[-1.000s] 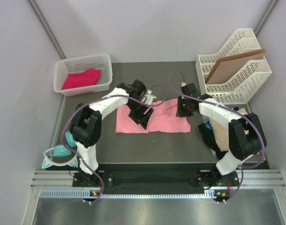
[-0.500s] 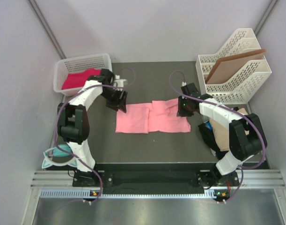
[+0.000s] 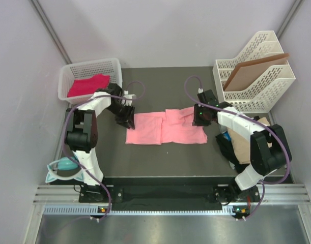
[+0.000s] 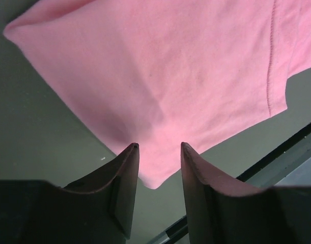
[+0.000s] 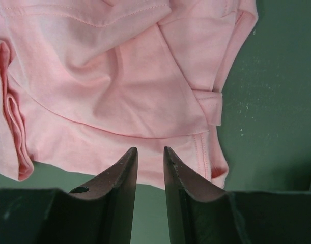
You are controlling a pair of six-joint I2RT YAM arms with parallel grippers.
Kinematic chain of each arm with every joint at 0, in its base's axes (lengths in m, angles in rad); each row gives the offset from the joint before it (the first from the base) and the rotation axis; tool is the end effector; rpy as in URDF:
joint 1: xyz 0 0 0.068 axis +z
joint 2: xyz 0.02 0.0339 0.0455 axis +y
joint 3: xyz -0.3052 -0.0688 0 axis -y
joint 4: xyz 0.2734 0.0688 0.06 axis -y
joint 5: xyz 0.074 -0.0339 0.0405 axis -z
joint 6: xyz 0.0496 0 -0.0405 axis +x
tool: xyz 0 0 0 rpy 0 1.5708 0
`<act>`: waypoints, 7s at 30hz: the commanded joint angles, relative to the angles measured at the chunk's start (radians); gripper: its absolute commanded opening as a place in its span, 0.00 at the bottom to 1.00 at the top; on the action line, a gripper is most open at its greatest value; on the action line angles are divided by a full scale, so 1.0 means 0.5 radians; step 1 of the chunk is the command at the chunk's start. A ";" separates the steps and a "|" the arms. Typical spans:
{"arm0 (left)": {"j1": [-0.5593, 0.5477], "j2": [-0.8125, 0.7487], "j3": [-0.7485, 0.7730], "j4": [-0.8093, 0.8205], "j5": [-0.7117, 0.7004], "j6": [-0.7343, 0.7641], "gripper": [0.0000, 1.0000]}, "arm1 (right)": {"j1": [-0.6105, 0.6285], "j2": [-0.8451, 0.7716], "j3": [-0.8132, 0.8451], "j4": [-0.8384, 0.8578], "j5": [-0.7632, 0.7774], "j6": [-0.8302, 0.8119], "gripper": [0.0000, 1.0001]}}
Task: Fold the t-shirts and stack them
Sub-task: Grab one side of the 2/3 rectangular tshirt with left arm, then fold the long partially folded tshirt into a neat square, then put the neatly folded tshirt into the corner of the board with the right arm
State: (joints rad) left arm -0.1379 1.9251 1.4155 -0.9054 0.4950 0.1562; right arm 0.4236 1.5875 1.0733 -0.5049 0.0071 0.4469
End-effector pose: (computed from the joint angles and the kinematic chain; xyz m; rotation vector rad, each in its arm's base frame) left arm 0.4049 -0.0800 0.2025 0.4807 2.8554 -0.7294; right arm 0.3260 0.1466 0.2312 0.0332 2.6217 0.3045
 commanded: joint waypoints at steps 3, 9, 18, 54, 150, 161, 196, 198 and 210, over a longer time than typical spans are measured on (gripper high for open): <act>0.091 0.058 -0.048 0.108 0.139 0.074 0.43 | 0.018 -0.110 0.022 0.010 0.038 -0.016 0.28; 0.132 0.025 -0.051 0.111 0.133 0.096 0.43 | 0.018 -0.101 0.004 0.019 0.035 -0.010 0.28; 0.138 0.000 -0.122 0.182 0.072 0.102 0.53 | 0.018 -0.083 0.001 0.037 0.020 0.002 0.28; 0.453 -0.067 -0.125 0.050 -0.051 0.240 0.00 | 0.030 -0.162 -0.051 0.065 0.010 0.017 0.28; -0.329 0.136 1.106 -0.300 -0.002 -0.447 0.94 | 0.064 -0.365 -0.174 0.209 -0.272 0.137 0.41; -0.102 -0.239 0.443 -0.146 0.050 -0.141 0.90 | 0.064 0.279 0.185 0.448 -0.725 0.171 0.53; -0.605 0.242 0.295 0.182 0.099 -0.036 0.82 | -0.301 1.034 0.219 0.832 -1.263 -0.026 0.68; -0.608 0.264 0.298 0.191 0.108 -0.039 0.81 | -0.298 0.949 0.118 0.856 -1.205 -0.032 0.68; -0.614 0.307 0.259 0.228 0.075 -0.055 0.81 | -0.047 1.108 0.179 0.994 -1.244 0.127 0.62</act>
State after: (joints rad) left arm -0.4412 2.0712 1.5646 -0.8402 0.5518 0.1188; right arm 0.3210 2.0346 1.1748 0.0765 -0.7059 0.5137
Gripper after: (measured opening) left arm 0.808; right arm 0.634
